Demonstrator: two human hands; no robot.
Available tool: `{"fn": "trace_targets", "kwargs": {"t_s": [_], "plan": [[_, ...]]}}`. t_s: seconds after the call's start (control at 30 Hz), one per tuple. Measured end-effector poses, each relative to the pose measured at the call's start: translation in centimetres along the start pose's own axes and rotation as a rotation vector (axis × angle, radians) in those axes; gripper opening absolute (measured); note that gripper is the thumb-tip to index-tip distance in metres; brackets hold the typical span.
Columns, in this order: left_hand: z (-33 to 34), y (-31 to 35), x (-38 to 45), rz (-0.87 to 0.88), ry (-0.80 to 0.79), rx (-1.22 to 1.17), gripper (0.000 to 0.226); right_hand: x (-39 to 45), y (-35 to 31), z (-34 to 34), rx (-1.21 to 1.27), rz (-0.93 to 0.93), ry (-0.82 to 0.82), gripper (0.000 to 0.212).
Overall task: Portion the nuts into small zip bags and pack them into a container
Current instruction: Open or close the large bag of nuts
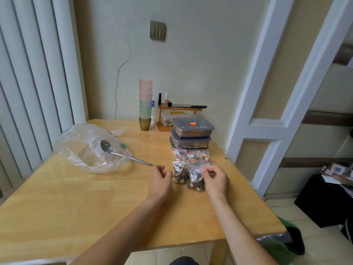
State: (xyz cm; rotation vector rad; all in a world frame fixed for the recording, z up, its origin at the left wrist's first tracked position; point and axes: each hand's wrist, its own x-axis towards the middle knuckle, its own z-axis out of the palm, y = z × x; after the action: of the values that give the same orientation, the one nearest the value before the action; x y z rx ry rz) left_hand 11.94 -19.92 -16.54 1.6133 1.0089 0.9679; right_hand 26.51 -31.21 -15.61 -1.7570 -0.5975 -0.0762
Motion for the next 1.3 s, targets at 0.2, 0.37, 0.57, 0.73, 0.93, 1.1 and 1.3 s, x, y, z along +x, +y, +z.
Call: {"fn": "trace_targets", "kwargs": {"t_s": [0.2, 0.37, 0.57, 0.73, 0.93, 1.1, 1.3], "plan": [[-0.8, 0.2, 0.3, -0.021, -0.018, 0.008, 0.031, 0.0, -0.8, 1.1, -0.053, 0.038, 0.008, 0.019], [-0.3, 2.4, 1.7, 0.02, -0.033, 0.016, 0.034, 0.6, -1.6, 2.3, -0.045, -0.033, 0.072, 0.023], [1.8, 6.4, 6.3, 0.123, -0.026, 0.055, 0.036, 5.0, -2.7, 2.5, -0.009, -0.065, 0.032, 0.014], [3.8, 9.2, 11.5, 0.095, 0.032, -0.023, 0.046, 10.9, -3.6, 2.6, 0.039, 0.008, 0.037, 0.023], [5.3, 10.1, 15.2, -0.026, -0.045, -0.034, 0.036, 16.4, -4.9, 4.2, 0.083, 0.128, -0.085, 0.062], [4.7, 10.8, 15.3, -0.119, -0.074, -0.167, 0.016, 17.1, -4.8, 4.9, 0.074, 0.135, -0.079, 0.049], [0.3, 10.9, 12.1, -0.092, 0.0, -0.243, 0.015, 12.1, -6.6, 5.8, 0.123, 0.036, -0.039, 0.024]]}}
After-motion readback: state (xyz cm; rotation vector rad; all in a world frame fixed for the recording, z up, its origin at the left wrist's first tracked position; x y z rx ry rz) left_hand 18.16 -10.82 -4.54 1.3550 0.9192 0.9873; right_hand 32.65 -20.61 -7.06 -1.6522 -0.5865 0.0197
